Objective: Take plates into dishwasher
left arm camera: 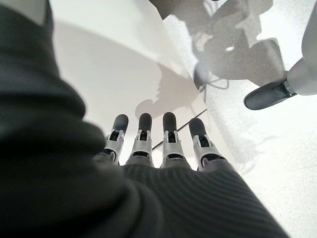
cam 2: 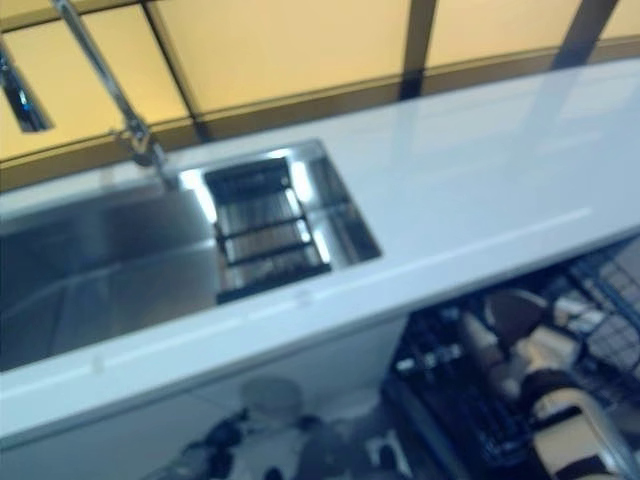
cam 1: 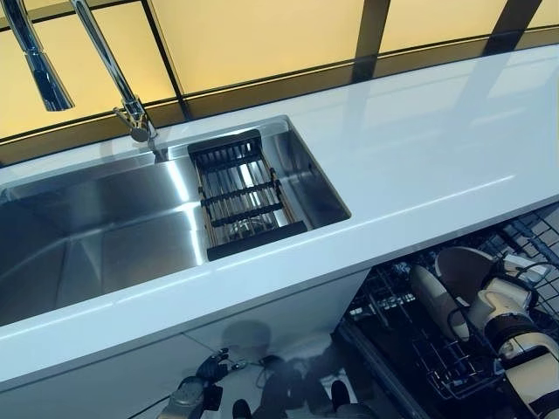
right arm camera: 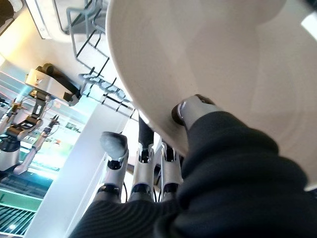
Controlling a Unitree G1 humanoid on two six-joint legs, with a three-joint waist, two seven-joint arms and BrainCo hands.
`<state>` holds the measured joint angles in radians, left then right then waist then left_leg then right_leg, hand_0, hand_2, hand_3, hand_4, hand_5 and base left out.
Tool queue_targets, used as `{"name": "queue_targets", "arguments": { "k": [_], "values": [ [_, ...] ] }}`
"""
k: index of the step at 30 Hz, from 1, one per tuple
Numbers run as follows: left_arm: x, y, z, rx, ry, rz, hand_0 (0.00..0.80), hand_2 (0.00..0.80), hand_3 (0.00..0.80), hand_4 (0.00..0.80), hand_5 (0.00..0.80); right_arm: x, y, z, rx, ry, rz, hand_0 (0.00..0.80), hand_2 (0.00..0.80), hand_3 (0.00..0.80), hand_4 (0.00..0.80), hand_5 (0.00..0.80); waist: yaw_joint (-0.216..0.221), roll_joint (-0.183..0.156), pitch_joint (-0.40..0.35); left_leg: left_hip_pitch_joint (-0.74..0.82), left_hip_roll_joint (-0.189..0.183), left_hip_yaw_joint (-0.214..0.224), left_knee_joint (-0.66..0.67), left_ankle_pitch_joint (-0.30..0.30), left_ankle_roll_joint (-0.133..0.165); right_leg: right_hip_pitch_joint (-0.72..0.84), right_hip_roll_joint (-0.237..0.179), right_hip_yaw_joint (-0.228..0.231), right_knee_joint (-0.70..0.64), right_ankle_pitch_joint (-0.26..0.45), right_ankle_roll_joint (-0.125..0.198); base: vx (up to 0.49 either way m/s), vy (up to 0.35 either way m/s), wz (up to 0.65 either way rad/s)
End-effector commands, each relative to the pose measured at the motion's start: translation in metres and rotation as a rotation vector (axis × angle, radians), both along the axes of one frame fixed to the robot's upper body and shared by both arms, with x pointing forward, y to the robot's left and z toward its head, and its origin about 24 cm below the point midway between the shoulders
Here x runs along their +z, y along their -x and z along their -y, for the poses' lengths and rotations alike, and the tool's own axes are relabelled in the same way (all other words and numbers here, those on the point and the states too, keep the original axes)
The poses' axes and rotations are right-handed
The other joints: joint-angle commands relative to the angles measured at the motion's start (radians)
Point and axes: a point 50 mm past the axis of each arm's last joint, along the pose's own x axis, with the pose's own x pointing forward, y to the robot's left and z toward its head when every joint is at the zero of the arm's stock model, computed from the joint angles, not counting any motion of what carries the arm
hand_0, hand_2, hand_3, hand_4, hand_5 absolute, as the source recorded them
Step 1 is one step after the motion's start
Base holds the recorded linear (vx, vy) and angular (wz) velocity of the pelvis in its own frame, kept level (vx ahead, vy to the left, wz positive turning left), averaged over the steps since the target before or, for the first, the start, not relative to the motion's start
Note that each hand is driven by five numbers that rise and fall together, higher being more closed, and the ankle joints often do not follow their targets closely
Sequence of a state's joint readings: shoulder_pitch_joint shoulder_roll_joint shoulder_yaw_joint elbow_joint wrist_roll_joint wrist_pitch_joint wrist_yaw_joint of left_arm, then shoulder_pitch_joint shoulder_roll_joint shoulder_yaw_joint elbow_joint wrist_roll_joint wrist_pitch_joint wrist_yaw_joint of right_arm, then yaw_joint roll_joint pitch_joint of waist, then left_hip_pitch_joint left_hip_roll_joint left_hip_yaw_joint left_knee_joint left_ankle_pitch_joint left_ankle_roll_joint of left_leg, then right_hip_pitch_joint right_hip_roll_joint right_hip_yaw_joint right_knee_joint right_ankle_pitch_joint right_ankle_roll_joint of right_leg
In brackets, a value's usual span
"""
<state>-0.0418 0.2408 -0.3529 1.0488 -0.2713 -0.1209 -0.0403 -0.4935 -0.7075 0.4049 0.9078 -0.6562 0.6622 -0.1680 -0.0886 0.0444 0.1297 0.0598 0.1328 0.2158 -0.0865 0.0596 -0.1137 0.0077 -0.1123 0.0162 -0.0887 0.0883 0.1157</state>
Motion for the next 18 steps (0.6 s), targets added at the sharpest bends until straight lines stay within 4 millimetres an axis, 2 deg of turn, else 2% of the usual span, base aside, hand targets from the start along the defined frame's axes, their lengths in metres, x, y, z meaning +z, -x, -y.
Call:
{"name": "queue_targets", "arguments": {
  "k": [1, 7, 8, 9, 10, 11, 12, 14, 18],
  "values": [
    [0.005, -0.016, -0.001, -0.033, -0.018, 0.035, 0.000, 0.000, 0.000, 0.000, 0.000, 0.003, -0.013, -0.011, 0.013, -0.014, -0.027, 0.800, 0.800, 0.800, 0.800, 0.800, 0.034, -0.054, -0.010, 0.031, -0.070, -0.052, -0.001, -0.062, 0.066, -0.022, 0.024, -0.042, 0.001, 0.029, 0.006, 0.030, -0.005, 0.01],
    [0.006, -0.016, -0.002, -0.037, -0.024, 0.031, 0.000, 0.000, 0.000, 0.000, 0.000, -0.009, -0.012, -0.019, -0.022, -0.168, -0.060, 0.800, 0.800, 0.800, 0.800, 0.800, 0.039, -0.064, -0.012, 0.036, -0.065, -0.053, -0.001, -0.061, 0.065, -0.017, 0.026, -0.041, 0.001, 0.029, 0.004, 0.000, 0.000, 0.00],
    [0.005, -0.016, -0.002, -0.039, -0.027, 0.029, 0.000, 0.000, 0.000, 0.000, 0.000, -0.011, -0.012, -0.022, -0.027, -0.213, -0.060, 0.734, 0.734, 0.734, 0.734, 0.734, 0.040, -0.067, -0.013, 0.036, -0.064, -0.053, -0.001, -0.060, 0.065, -0.015, 0.026, -0.041, 0.001, 0.029, 0.003, 0.000, 0.000, 0.00],
    [0.005, -0.015, -0.002, -0.040, -0.028, 0.028, 0.000, 0.000, 0.000, 0.000, 0.000, -0.012, -0.012, -0.022, -0.028, -0.224, -0.058, 0.499, 0.499, 0.499, 0.499, 0.499, 0.040, -0.069, -0.013, 0.037, -0.063, -0.053, -0.001, -0.060, 0.064, -0.015, 0.026, -0.040, 0.001, 0.029, 0.003, 0.000, 0.000, 0.00],
    [0.005, -0.014, -0.002, -0.039, -0.031, 0.026, 0.000, 0.000, 0.000, 0.000, 0.000, -0.013, -0.012, -0.023, -0.029, -0.243, -0.052, 0.129, 0.129, 0.129, 0.129, 0.129, 0.040, -0.071, -0.013, 0.039, -0.061, -0.052, -0.001, -0.060, 0.064, -0.013, 0.027, -0.039, 0.001, 0.029, 0.002, 0.000, 0.000, 0.00],
    [0.005, -0.014, -0.003, -0.039, -0.033, 0.025, 0.000, 0.000, 0.000, 0.000, 0.000, -0.014, -0.012, -0.025, -0.026, -0.253, -0.047, 0.166, 0.166, 0.166, 0.166, 0.166, 0.039, -0.073, -0.013, 0.041, -0.060, -0.051, -0.001, -0.060, 0.064, -0.013, 0.028, -0.038, 0.001, 0.029, 0.002, 0.000, 0.000, 0.00],
    [0.005, -0.014, -0.003, -0.039, -0.034, 0.025, 0.000, 0.000, 0.000, 0.000, 0.000, -0.014, -0.012, -0.025, -0.024, -0.255, -0.045, 0.154, 0.154, 0.154, 0.154, 0.154, 0.038, -0.074, -0.013, 0.042, -0.060, -0.051, -0.001, -0.060, 0.064, -0.012, 0.028, -0.036, 0.001, 0.030, 0.001, 0.000, 0.000, 0.00],
    [0.005, -0.014, -0.004, -0.040, -0.035, 0.024, 0.000, 0.000, 0.000, 0.000, 0.000, -0.014, -0.012, -0.026, -0.022, -0.265, -0.035, 0.000, 0.000, 0.000, 0.000, 0.000, 0.037, -0.077, -0.013, 0.043, -0.059, -0.050, -0.001, -0.061, 0.064, -0.012, 0.029, -0.034, 0.001, 0.030, 0.001, 0.000, 0.000, 0.00],
    [0.004, -0.013, -0.005, -0.041, -0.036, 0.022, 0.000, 0.000, 0.000, 0.000, 0.000, -0.015, -0.012, -0.027, -0.024, -0.297, -0.034, 0.000, 0.000, 0.000, 0.000, 0.000, 0.034, -0.081, -0.015, 0.046, -0.056, -0.047, -0.001, -0.062, 0.064, -0.011, 0.031, -0.029, 0.001, 0.029, 0.002, 0.000, 0.000, 0.00]
  ]
}}
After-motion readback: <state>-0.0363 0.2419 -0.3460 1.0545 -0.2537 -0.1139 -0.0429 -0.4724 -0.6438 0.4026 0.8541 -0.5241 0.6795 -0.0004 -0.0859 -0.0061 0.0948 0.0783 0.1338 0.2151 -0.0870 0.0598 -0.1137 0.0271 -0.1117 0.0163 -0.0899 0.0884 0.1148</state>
